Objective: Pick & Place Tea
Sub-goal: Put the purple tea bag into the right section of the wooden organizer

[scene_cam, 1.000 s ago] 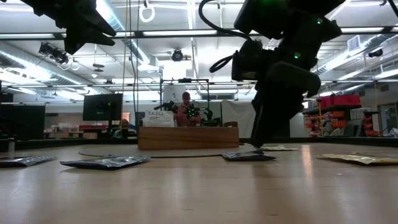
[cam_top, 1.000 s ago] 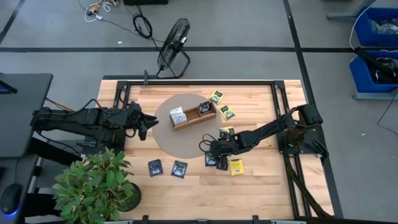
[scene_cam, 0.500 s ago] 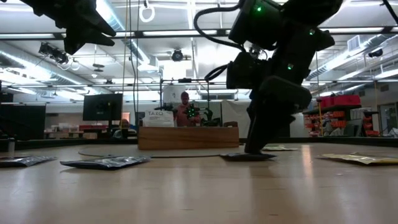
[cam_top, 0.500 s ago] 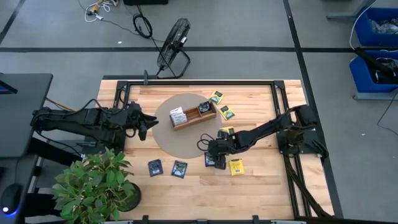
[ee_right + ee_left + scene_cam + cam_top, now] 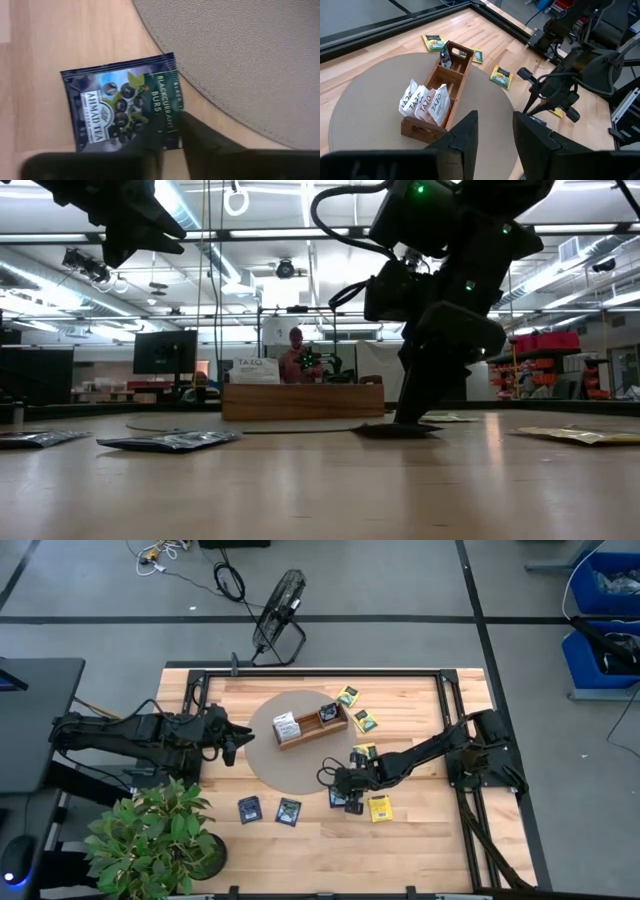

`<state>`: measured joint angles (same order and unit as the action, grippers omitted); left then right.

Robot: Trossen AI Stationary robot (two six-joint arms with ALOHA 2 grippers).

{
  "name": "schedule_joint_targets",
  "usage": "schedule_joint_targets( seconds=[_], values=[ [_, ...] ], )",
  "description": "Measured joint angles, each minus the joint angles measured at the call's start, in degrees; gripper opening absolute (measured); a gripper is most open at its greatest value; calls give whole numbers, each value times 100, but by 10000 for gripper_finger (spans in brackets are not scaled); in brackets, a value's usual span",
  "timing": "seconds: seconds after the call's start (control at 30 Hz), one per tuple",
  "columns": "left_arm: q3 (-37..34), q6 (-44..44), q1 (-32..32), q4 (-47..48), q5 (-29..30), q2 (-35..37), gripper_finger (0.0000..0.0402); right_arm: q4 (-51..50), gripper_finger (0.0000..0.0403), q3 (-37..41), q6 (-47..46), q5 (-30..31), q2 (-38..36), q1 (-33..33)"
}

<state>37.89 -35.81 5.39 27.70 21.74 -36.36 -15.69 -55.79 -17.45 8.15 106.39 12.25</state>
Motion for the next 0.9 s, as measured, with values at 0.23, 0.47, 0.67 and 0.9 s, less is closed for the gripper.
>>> schedule_joint_targets(
  seconds=[0.23, 0.47, 0.67, 0.9],
  values=[
    [0, -2, 0, 0, 0, 0, 126, -48, 7, 7, 82, 47, -41, -4],
    [0, -2, 0, 0, 2, 2, 126, -491, 2, 59, 105, 93, -453, -4],
    [0, -2, 0, 0, 1, 0, 126, -601, 1, 44, 303, 266, -843, 2],
    [0, -4, 0, -2, 2, 1, 126, -589, 1, 39, 501, 392, -1264, 2]
  ],
)
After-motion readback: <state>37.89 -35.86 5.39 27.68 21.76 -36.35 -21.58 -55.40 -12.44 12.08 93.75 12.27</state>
